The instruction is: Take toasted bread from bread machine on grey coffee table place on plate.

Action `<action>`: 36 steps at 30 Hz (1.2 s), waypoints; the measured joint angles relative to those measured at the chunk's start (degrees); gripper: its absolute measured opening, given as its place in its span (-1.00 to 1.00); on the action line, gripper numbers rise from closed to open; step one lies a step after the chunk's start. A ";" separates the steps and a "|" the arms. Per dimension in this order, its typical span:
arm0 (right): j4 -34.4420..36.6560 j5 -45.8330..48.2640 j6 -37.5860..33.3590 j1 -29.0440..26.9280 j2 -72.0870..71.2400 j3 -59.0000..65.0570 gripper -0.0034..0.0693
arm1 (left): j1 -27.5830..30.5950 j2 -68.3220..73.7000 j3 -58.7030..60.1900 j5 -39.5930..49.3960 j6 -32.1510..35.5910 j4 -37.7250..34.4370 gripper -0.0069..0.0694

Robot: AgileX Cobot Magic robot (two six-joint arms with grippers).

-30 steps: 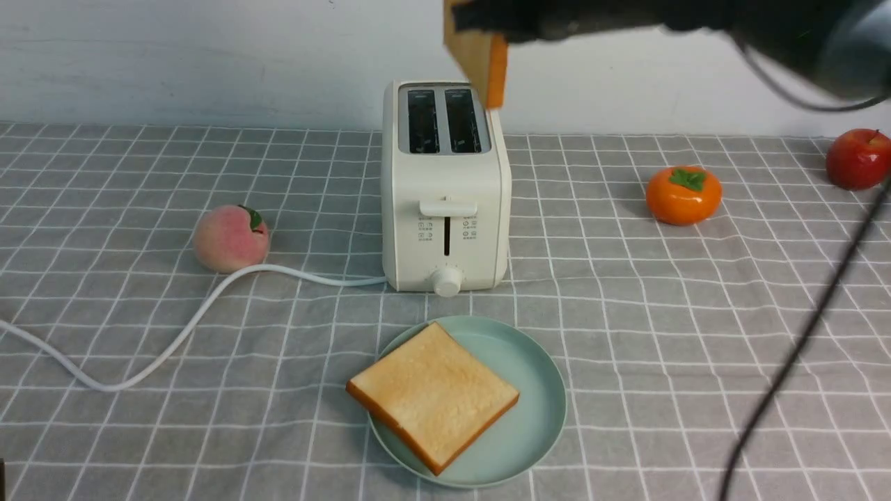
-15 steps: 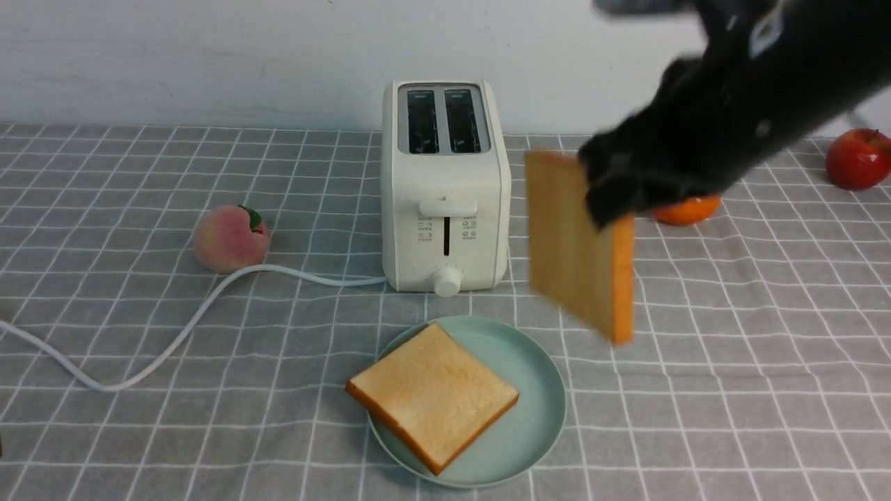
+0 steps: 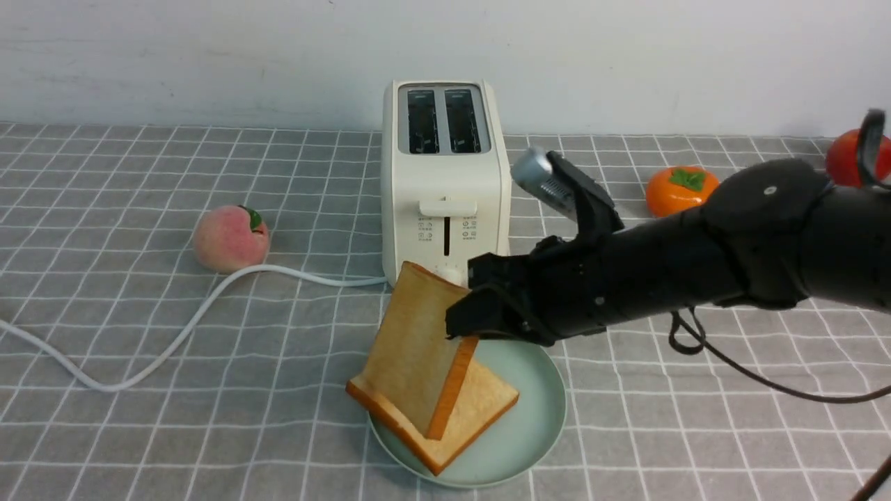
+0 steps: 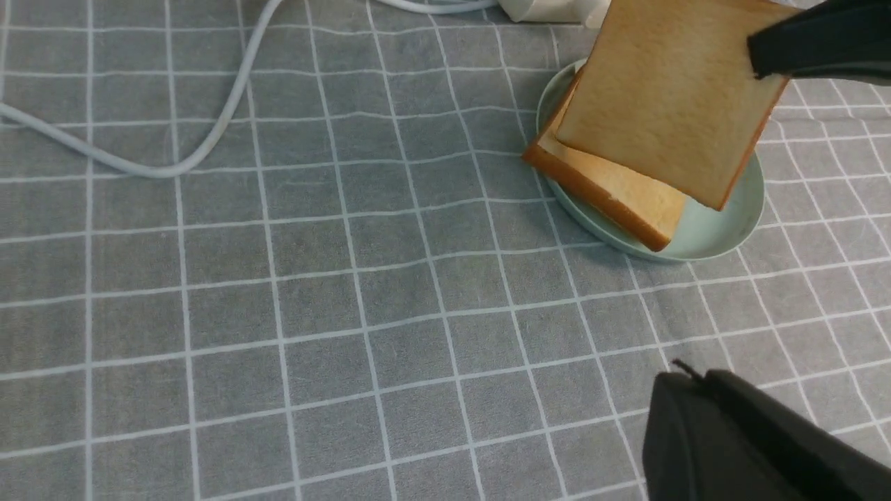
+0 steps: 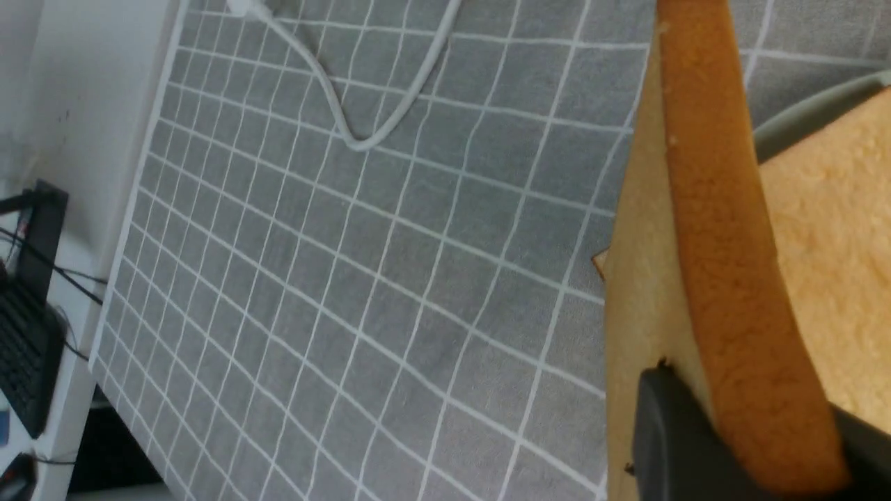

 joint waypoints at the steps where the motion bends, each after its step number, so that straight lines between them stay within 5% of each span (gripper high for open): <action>1: 0.40 -1.20 -0.40 0.00 0.95 0.02 -0.50 | 0.00 0.00 0.00 0.26 0.00 0.05 -0.86; 7: -2.22 -2.49 -0.72 -0.05 2.00 0.02 0.15 | 0.00 0.00 0.00 0.76 0.00 0.30 -0.86; 11: -13.16 -0.58 -0.72 -1.00 -0.16 0.13 0.71 | 0.00 0.00 0.00 0.79 0.07 0.30 -0.86; 16: -24.90 3.95 4.00 -6.17 -8.04 0.13 0.87 | 0.00 0.00 0.00 0.83 0.07 0.30 -0.86; 21: -33.94 9.39 11.32 -11.46 -18.55 0.13 0.66 | 0.00 0.00 0.00 -0.50 -0.09 0.24 -0.86; 25: -45.31 14.00 21.80 -14.36 -33.29 0.75 -0.05 | 0.00 0.00 0.00 -4.80 -0.16 0.20 -0.86; 27: -51.51 13.09 26.48 -14.36 -40.47 2.70 -0.57 | 0.00 0.00 0.00 -7.76 -0.18 0.20 -0.86; 29: -55.56 10.22 30.22 -14.36 -47.40 6.09 -0.85 | 0.00 0.00 0.00 -10.38 -0.65 0.14 -0.86; 36: -67.69 -11.40 37.93 -14.36 -72.48 31.20 -0.95 | 0.00 0.00 0.00 -17.20 -3.44 0.03 -0.86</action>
